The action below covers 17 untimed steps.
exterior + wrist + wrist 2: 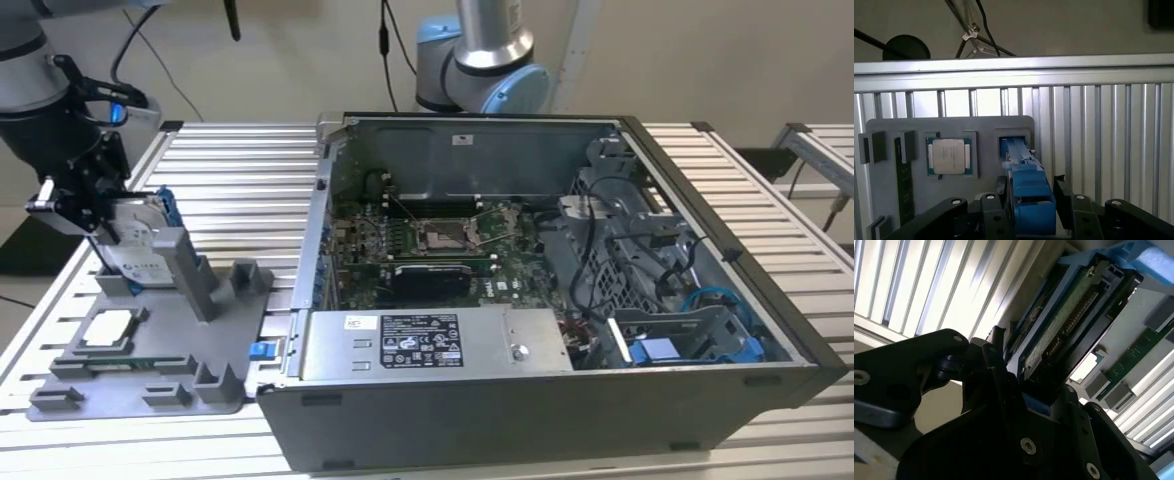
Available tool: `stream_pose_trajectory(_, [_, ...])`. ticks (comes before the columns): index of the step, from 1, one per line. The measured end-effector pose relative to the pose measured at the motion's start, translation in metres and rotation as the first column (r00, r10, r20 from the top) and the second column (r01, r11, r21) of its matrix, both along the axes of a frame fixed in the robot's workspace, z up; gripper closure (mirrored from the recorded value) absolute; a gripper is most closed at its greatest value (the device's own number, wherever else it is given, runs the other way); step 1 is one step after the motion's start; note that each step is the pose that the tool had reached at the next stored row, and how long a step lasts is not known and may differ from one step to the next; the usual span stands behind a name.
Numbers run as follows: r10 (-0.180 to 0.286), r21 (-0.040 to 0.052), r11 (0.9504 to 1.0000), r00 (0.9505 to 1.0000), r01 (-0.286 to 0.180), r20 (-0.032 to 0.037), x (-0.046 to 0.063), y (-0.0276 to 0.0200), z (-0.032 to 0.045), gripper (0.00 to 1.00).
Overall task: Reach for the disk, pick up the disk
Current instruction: 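Pick up the disk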
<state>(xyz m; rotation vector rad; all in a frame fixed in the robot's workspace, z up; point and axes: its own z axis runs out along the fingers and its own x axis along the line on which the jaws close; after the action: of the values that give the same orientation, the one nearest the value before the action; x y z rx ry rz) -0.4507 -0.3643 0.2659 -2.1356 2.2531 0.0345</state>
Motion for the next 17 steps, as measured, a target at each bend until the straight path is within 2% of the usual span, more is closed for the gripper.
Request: stream_pose_trajectory(17, [0.031, 0.0051, 0.9995, 0.9995, -0.031, 0.0007, 0.0000, -0.0004, -0.0039, 0.00])
